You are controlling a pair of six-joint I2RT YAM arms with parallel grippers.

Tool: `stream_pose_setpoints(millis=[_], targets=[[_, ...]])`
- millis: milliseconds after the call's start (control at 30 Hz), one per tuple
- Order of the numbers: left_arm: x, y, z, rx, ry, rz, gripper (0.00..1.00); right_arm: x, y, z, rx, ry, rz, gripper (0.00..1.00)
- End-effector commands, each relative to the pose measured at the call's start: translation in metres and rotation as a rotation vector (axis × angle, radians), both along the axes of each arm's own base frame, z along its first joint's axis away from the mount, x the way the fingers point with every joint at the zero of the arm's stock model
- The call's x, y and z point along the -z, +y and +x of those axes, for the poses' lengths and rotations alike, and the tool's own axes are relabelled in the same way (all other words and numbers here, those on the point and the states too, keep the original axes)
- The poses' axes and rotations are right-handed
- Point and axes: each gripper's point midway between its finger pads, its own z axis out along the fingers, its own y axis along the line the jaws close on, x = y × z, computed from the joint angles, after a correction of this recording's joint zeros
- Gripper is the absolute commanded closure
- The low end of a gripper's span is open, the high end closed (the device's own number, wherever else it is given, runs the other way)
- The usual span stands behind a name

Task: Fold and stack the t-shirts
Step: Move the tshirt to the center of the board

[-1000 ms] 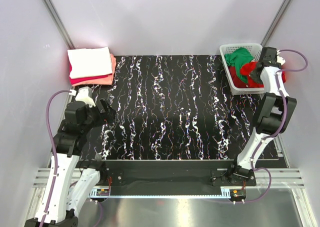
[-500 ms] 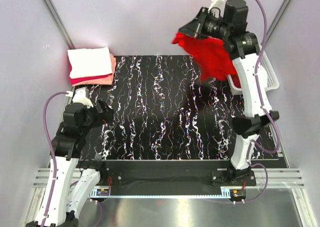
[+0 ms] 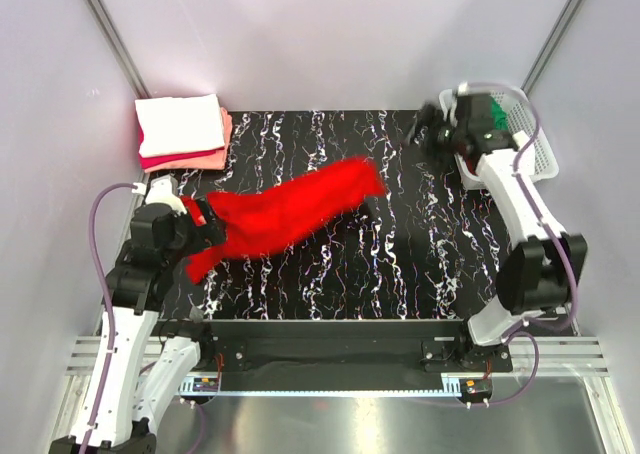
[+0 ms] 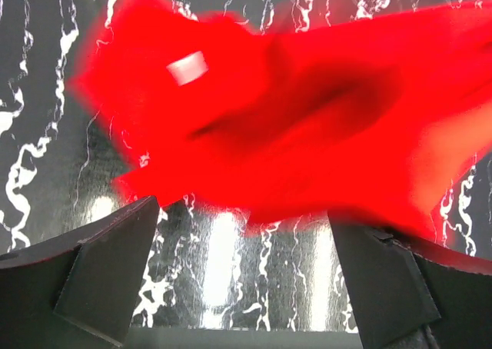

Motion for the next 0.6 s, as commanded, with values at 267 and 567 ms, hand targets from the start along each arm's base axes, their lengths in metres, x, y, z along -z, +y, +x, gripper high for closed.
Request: stream_pose_setpoints(millis=[267,567], targets=[[-0.026,0.003,-0.006,-0.020,0.014,-0.001,0.01,0.116,-0.009,-0.072,0.137,0.284,-0.185,0.12],[-0.009,0.009,-0.001,-0.042,0.011,0.033,0.02,0.165,0.174,-0.208,-0.276,0.401,-0.214,0.12]])
